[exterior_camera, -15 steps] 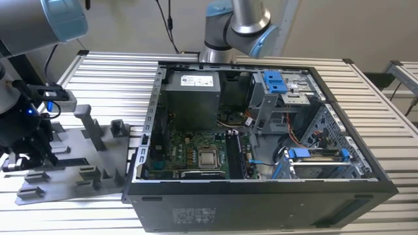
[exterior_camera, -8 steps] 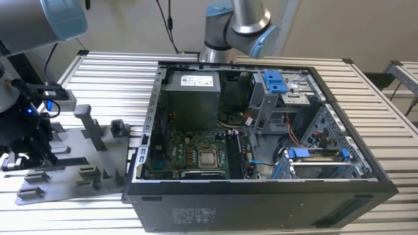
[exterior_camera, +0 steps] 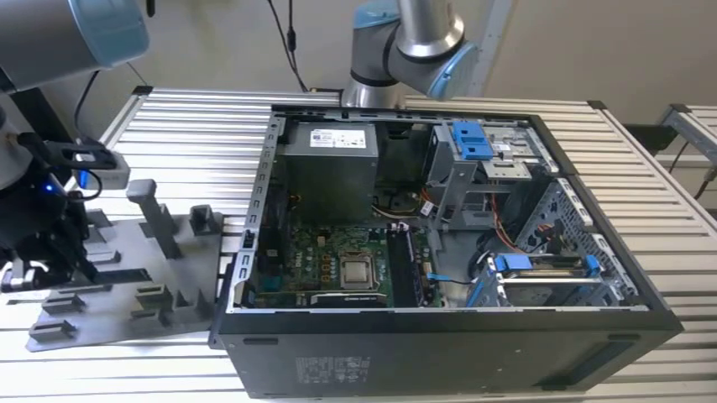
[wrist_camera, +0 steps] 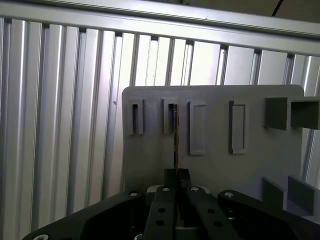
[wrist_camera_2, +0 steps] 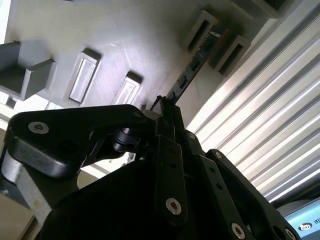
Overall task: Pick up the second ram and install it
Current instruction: 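Pick up the second ram and move it above second insertion slot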
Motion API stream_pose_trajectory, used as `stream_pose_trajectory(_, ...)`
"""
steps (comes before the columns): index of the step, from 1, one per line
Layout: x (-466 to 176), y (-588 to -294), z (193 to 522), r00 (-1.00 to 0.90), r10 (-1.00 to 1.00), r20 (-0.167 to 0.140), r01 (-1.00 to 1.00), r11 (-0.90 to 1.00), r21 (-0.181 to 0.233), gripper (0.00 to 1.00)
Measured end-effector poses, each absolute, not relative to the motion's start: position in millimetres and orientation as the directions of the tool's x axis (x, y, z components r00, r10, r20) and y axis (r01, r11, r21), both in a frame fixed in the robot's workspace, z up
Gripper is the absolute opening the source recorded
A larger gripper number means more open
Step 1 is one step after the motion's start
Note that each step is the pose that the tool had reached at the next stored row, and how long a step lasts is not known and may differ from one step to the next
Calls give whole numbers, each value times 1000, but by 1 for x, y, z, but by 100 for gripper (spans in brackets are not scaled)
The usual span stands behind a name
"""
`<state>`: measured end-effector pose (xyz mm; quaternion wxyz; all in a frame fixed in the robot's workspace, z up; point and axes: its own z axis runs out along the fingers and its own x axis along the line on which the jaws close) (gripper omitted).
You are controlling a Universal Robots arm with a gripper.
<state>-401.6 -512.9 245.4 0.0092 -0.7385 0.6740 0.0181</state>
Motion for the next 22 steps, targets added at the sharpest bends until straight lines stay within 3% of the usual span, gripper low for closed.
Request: stream_pose_trajectory(22,-402,-513,279,25,-998,-54,-1000,-25,11,14)
